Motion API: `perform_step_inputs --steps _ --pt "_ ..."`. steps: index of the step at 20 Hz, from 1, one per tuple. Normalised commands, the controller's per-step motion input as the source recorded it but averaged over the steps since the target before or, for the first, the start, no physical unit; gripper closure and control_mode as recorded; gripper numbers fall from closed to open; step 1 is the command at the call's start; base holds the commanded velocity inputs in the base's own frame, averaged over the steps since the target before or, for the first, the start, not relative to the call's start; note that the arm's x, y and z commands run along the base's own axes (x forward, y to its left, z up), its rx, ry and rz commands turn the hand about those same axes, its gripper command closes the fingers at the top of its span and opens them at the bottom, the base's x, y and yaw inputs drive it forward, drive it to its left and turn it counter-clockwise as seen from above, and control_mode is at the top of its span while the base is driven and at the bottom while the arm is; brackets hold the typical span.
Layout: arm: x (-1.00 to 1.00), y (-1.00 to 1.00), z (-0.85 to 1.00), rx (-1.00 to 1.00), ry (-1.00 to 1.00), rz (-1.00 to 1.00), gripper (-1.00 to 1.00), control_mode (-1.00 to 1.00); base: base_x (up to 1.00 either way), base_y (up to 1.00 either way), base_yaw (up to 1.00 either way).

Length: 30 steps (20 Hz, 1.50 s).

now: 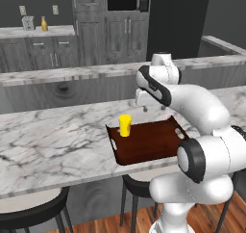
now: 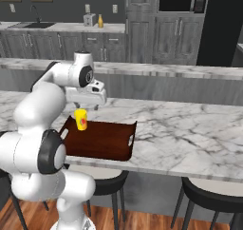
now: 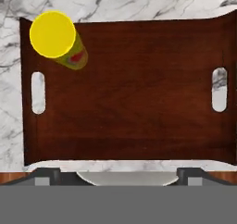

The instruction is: There is a tray on the dining counter. Grab the cup, mug, and pitcher and place them on the tray. The pitcher may be placed next to the tray if it cannot fit the tray.

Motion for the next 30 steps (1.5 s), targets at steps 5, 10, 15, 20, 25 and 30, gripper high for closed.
perform_step_inputs --steps 5,10,15,20,25,30 --pt "-0.92 -0.04 0.29 -0.11 -0.04 0.00 -1.00 -1.00 0.00 0.00 0.00" --pt "-0.91 0.00 0.49 -0.08 -0.15 0.00 -1.00 -1.00 0.00 0.00 0.00" --pt "-0.37 0.00 0.65 0.03 0.00 0.00 -1.00 -1.00 0.00 0.00 0.00" --pt "-0.37 0.00 0.53 0.06 -0.03 0.00 -1.00 -1.00 0.00 0.00 0.00" --pt "-0.44 0.00 0.45 0.05 -0.05 0.00 -1.00 -1.00 0.00 0.00 0.00" --pt "-0.63 -0.04 0.20 0.02 -0.10 0.00 -1.00 -1.00 0.00 0.00 0.00"
